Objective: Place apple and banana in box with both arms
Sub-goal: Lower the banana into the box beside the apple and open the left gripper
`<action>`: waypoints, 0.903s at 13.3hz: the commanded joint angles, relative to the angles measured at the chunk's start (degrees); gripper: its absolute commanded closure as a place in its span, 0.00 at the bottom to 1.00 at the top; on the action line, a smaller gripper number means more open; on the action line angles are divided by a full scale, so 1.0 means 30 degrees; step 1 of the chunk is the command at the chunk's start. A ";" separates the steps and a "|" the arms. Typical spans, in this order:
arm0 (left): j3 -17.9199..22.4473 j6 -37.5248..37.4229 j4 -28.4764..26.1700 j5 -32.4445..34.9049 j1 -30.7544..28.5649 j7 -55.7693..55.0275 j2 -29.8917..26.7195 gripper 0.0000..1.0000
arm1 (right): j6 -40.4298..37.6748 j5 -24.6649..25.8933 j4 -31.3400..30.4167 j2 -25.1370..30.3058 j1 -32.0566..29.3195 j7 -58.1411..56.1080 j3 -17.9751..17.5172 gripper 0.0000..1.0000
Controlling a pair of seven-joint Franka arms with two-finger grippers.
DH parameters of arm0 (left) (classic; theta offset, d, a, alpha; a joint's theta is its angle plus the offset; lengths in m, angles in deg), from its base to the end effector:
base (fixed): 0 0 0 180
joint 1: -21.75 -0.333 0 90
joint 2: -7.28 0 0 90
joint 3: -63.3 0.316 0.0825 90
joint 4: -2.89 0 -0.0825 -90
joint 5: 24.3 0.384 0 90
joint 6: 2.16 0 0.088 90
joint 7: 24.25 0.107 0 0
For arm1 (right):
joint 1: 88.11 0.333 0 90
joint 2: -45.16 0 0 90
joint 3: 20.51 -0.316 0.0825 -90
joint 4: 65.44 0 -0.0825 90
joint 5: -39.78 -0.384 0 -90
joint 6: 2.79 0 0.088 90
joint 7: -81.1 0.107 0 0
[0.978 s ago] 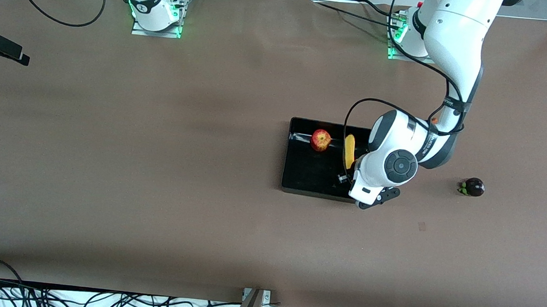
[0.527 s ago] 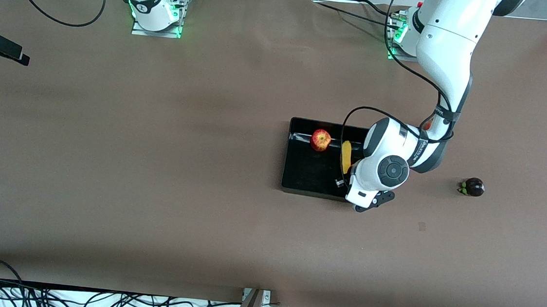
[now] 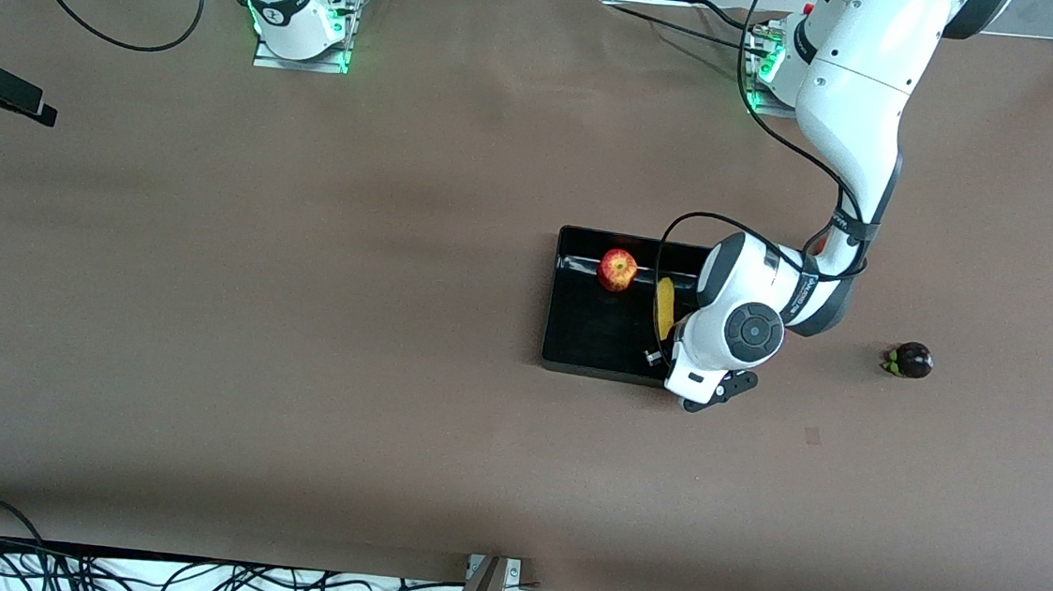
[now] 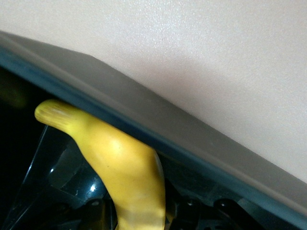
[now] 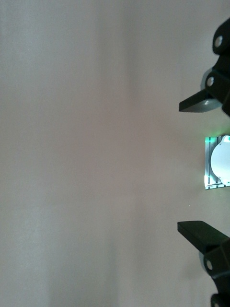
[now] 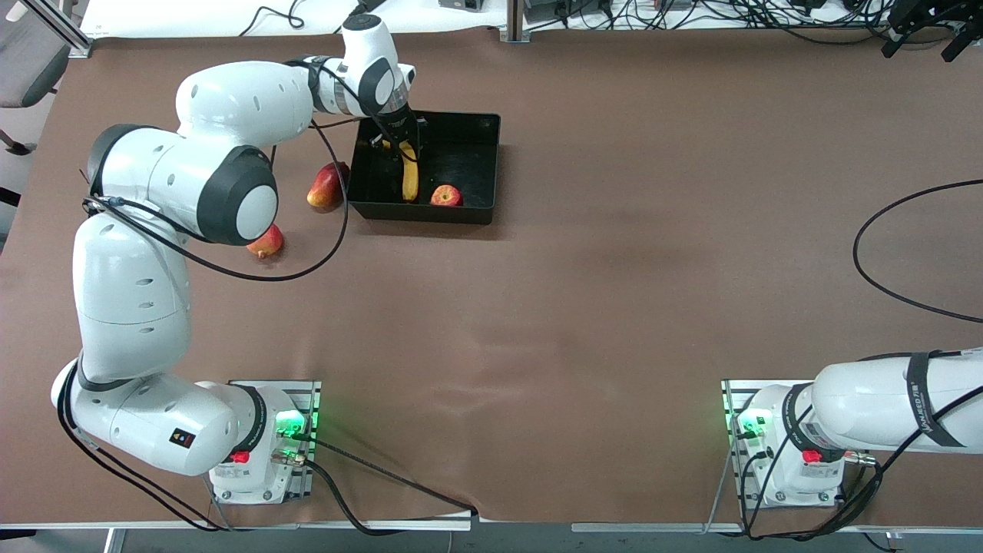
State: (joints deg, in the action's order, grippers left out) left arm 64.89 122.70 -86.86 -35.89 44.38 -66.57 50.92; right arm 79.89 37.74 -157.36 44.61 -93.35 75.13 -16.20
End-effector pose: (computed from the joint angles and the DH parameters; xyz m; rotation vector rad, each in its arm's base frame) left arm 0.6359 -0.2552 0.1826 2.9936 0.7537 -0.3059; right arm 0.5345 -0.0855 0.5937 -3.0721 0.0938 0.2535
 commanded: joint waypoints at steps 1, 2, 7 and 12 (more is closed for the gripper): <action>0.0146 0.0245 -0.0110 -0.0387 0.0072 0.0102 0.0014 0.94 | -0.0257 -0.0373 0.0376 -0.0141 -0.0096 -0.0147 -0.0001 0.00; 0.0146 0.0245 -0.0110 -0.0387 0.0043 0.0219 0.0014 0.79 | -0.0287 -0.0373 0.0376 -0.0141 -0.0125 -0.0147 -0.0001 0.00; 0.0146 0.0216 -0.0110 -0.0299 0.0072 0.0134 0.0014 0.00 | -0.0287 -0.0373 0.0376 -0.0141 -0.0155 -0.0147 0.0028 0.00; 0.0088 -0.2762 -0.0022 0.0079 0.0276 -0.0745 -0.1298 0.00 | -0.0258 -0.0373 0.0376 -0.0141 -0.0097 -0.0147 0.0292 0.00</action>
State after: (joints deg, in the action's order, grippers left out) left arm 64.86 119.76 -86.65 -35.89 44.47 -67.19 50.66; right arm 79.87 37.70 -157.36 44.61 -93.37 75.13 -15.36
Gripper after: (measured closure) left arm 0.000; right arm 0.000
